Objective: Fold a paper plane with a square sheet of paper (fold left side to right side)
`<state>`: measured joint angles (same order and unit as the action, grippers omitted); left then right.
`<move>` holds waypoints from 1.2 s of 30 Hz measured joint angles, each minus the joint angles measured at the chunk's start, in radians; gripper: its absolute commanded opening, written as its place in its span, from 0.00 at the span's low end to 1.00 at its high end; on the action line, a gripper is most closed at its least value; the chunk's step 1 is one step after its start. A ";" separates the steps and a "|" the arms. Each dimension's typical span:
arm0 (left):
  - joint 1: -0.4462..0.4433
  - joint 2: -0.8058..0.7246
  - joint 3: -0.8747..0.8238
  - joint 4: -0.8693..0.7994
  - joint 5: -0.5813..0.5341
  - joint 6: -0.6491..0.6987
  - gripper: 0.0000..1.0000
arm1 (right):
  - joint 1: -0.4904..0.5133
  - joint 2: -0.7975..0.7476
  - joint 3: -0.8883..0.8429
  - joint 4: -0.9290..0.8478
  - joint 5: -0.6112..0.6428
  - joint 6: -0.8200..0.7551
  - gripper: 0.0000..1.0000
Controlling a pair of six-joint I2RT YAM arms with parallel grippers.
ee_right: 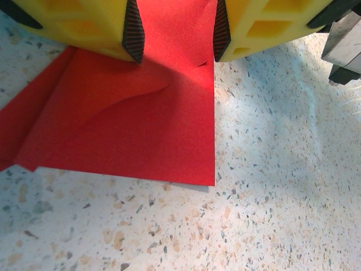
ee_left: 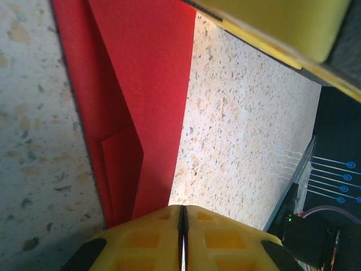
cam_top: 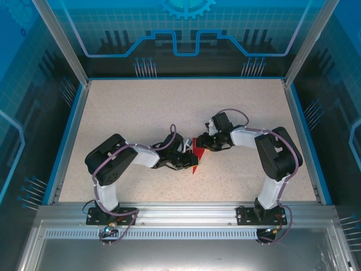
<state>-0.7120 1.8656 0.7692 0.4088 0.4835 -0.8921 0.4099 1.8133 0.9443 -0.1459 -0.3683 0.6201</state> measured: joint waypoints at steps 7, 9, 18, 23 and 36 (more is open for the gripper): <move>-0.013 0.010 -0.001 0.007 -0.019 -0.003 0.08 | 0.000 -0.002 0.000 0.004 -0.006 -0.005 0.42; -0.015 0.010 -0.007 0.016 -0.023 -0.010 0.06 | 0.000 -0.005 0.000 0.003 -0.007 -0.009 0.42; -0.019 0.010 -0.041 0.086 -0.034 -0.045 0.01 | -0.001 -0.135 -0.043 -0.005 -0.006 -0.037 0.37; -0.019 0.010 -0.053 0.110 -0.034 -0.053 0.00 | -0.005 -0.218 -0.113 0.011 -0.034 -0.053 0.33; -0.019 0.010 -0.054 0.113 -0.034 -0.053 0.00 | 0.021 -0.111 -0.133 0.053 -0.092 -0.056 0.31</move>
<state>-0.7315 1.8759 0.7151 0.5217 0.4492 -0.9455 0.4309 1.7027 0.8112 -0.0933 -0.4603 0.5636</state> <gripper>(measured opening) 0.050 0.315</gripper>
